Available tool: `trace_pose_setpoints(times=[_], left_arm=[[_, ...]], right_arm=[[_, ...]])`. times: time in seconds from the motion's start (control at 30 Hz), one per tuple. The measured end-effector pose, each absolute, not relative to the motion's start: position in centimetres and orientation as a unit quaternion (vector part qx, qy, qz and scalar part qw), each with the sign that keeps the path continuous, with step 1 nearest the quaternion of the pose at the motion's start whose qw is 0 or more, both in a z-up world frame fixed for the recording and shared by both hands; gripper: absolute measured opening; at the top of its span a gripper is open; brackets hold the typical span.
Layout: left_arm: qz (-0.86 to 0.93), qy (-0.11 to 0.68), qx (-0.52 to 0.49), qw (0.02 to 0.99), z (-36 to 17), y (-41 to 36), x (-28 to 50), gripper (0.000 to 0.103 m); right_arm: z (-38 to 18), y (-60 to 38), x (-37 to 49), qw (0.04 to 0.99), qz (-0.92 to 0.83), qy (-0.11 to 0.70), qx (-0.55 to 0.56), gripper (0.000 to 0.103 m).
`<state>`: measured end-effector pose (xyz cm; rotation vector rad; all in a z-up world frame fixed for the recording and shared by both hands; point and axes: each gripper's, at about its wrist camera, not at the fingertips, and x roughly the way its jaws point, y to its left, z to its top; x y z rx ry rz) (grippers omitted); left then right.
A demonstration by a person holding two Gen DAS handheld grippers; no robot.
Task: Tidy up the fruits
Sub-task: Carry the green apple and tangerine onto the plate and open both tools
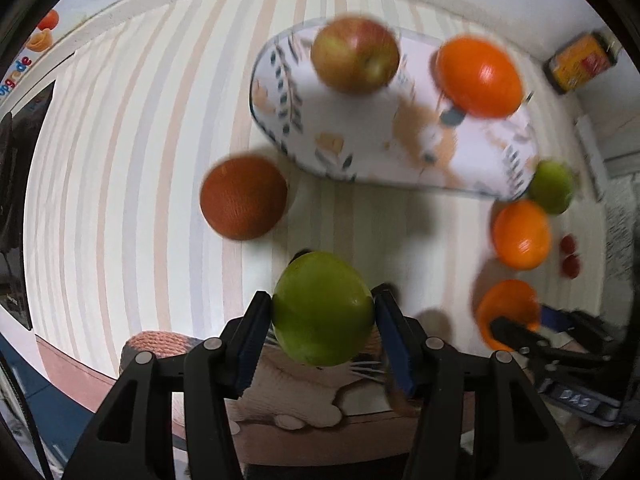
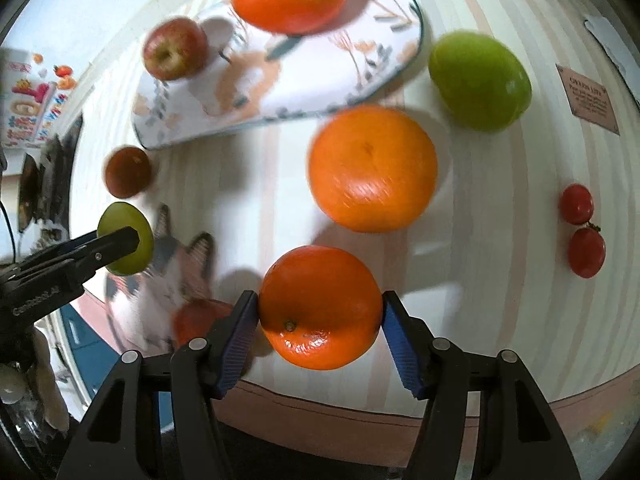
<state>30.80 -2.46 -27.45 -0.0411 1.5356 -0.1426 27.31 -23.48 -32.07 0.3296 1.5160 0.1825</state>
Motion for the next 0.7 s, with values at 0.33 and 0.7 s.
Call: trace_pose_setpoints(times=[0.33, 0.7], left_arm=[[-0.066, 0.659, -0.048, 0.748, -22.9, -3.0, 38.4, 0.051], [-0.045, 0.694, -0.048, 0.717, -26.5, -3.1, 42.9, 0.051]], right_arm=[[-28.3, -24.0, 34.8, 0.753, 0.072, 0.63, 0.175, 0.064], [-30.4, -25.3, 38.8, 0.745, 0.035, 0.644, 0.17, 0.065]])
